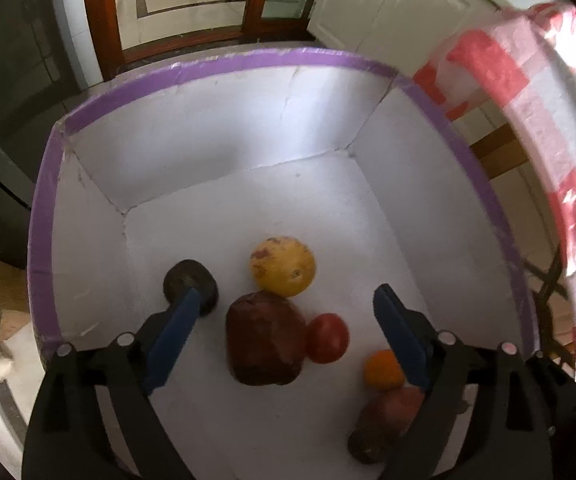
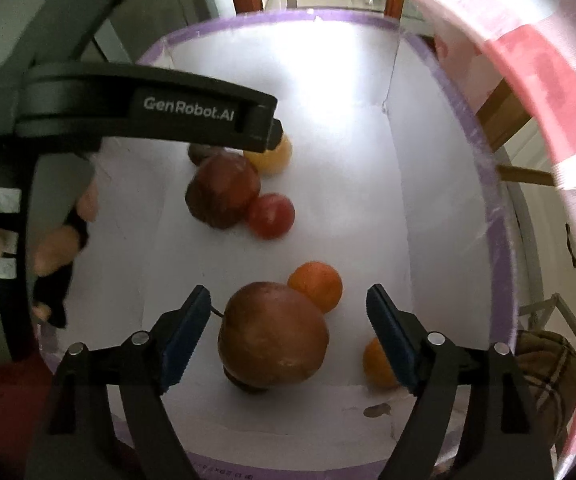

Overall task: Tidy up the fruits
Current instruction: 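Move both grippers back over the fruits on the tablecloth, then grasp the orange with the right gripper while the left gripper grasps a red tomato, then lift the orange and tomato off the tablecloth with both grippers, then carry the orange and tomato into the white box and open both grippers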

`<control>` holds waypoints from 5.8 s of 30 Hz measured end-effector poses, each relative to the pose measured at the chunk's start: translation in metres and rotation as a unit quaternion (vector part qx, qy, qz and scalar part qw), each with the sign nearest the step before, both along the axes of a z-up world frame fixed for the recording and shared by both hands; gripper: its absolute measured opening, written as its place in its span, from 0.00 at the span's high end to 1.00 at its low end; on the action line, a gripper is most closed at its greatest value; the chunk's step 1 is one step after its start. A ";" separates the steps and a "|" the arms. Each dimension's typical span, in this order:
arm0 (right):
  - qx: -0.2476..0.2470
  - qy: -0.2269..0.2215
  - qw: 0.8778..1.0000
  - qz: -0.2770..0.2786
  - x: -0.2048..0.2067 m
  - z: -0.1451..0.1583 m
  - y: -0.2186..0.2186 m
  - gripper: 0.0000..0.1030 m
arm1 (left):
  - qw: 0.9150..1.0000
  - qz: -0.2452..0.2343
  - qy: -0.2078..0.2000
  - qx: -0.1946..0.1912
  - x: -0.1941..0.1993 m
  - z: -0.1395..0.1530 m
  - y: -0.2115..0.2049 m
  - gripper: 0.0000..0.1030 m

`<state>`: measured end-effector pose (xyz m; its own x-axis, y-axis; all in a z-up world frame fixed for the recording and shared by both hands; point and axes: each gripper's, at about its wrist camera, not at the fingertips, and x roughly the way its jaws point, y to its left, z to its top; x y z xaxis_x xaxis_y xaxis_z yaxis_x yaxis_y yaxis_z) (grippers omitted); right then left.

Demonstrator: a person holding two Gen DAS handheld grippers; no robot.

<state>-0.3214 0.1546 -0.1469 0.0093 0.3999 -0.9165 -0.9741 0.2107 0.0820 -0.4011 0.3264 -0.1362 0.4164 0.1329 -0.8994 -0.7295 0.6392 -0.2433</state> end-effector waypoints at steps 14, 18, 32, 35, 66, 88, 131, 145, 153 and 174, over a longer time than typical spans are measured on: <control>0.098 -0.087 0.991 0.017 -0.017 0.056 -0.023 0.15 | 0.991 -0.020 -0.122 -0.051 0.000 0.028 0.007 0.02; 0.169 -0.106 0.980 -0.005 -0.014 0.094 -0.039 0.15 | 0.990 0.003 -0.139 -0.013 0.002 0.059 0.007 0.02; 0.392 -0.109 0.877 -0.255 0.078 0.230 -0.165 0.15 | 0.941 -0.108 -0.136 0.292 0.129 0.218 -0.094 0.02; 0.385 -0.119 0.854 -0.329 0.117 0.234 -0.196 0.15 | 0.947 -0.154 -0.127 0.251 0.182 0.218 -0.115 0.02; 0.180 -0.041 0.770 -0.610 0.457 0.138 -0.353 0.15 | 0.936 -0.271 -0.226 0.007 0.436 0.155 -0.204 0.02; 0.086 -0.103 0.832 -0.538 0.561 0.136 -0.261 0.57 | 0.936 -0.262 -0.234 0.002 0.434 0.155 -0.201 0.02; 0.293 -0.005 0.725 -0.623 0.460 0.142 -0.357 0.57 | 0.933 -0.308 -0.146 0.115 0.495 0.157 -0.244 0.66; 0.296 -0.003 0.723 -0.624 0.458 0.142 -0.358 0.57 | 0.944 -0.270 -0.176 0.074 0.372 0.178 -0.235 0.66; 0.310 0.050 0.734 -0.602 0.379 0.142 -0.341 0.57 | 0.946 -0.254 -0.176 0.097 0.269 0.182 -0.197 0.66; 0.225 -0.021 0.920 -0.322 0.126 0.158 -0.142 0.57 | 0.967 -0.185 -0.133 0.111 0.108 0.146 -0.105 0.66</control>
<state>-0.1954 0.0124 0.0114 0.4081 0.6378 -0.6532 -0.6641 0.6984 0.2670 -0.2928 0.2216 0.0096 0.6851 0.1079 -0.7204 -0.3713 0.9025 -0.2180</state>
